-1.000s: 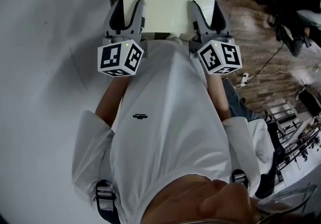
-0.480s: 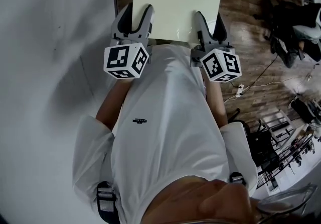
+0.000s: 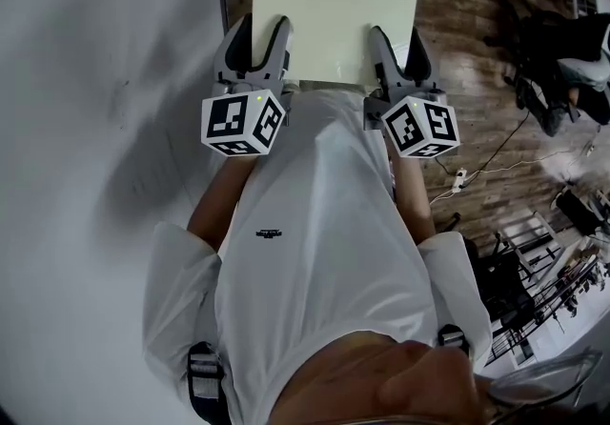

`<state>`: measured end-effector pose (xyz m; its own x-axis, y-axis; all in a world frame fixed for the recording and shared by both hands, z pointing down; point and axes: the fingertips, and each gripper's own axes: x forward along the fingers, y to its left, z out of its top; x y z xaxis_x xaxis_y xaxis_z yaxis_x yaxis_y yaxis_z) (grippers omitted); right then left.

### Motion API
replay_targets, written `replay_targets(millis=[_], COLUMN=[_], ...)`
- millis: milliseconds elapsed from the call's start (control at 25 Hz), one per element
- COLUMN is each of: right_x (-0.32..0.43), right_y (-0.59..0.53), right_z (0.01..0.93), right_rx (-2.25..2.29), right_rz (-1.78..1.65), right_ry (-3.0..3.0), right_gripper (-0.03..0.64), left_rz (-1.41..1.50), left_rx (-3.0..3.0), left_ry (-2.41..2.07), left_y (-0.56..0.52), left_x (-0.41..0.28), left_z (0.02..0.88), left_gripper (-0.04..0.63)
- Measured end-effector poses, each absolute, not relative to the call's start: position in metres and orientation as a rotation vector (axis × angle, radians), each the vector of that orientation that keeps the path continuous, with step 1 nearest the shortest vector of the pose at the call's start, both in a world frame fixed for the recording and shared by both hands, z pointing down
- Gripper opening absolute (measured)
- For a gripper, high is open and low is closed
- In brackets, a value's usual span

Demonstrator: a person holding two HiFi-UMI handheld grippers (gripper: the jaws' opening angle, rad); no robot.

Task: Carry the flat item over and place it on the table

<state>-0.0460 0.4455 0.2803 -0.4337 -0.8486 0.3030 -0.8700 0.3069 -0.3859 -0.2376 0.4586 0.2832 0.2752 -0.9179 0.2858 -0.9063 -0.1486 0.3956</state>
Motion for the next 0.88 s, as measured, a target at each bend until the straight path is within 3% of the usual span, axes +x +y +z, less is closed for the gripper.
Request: replay_targets(millis=[880], right_x=[0.097], right_y=[0.032], right_z=[0.266], right_rx=[1.525], right_rz=[0.858], right_ry=[-2.582], right_gripper=[0.287], left_rz=[0.034], left_rx=[1.973], left_ry=[-1.756], left_y=[0.061], left_x=[-0.094], left_z=[0.259], left_gripper=[0.238])
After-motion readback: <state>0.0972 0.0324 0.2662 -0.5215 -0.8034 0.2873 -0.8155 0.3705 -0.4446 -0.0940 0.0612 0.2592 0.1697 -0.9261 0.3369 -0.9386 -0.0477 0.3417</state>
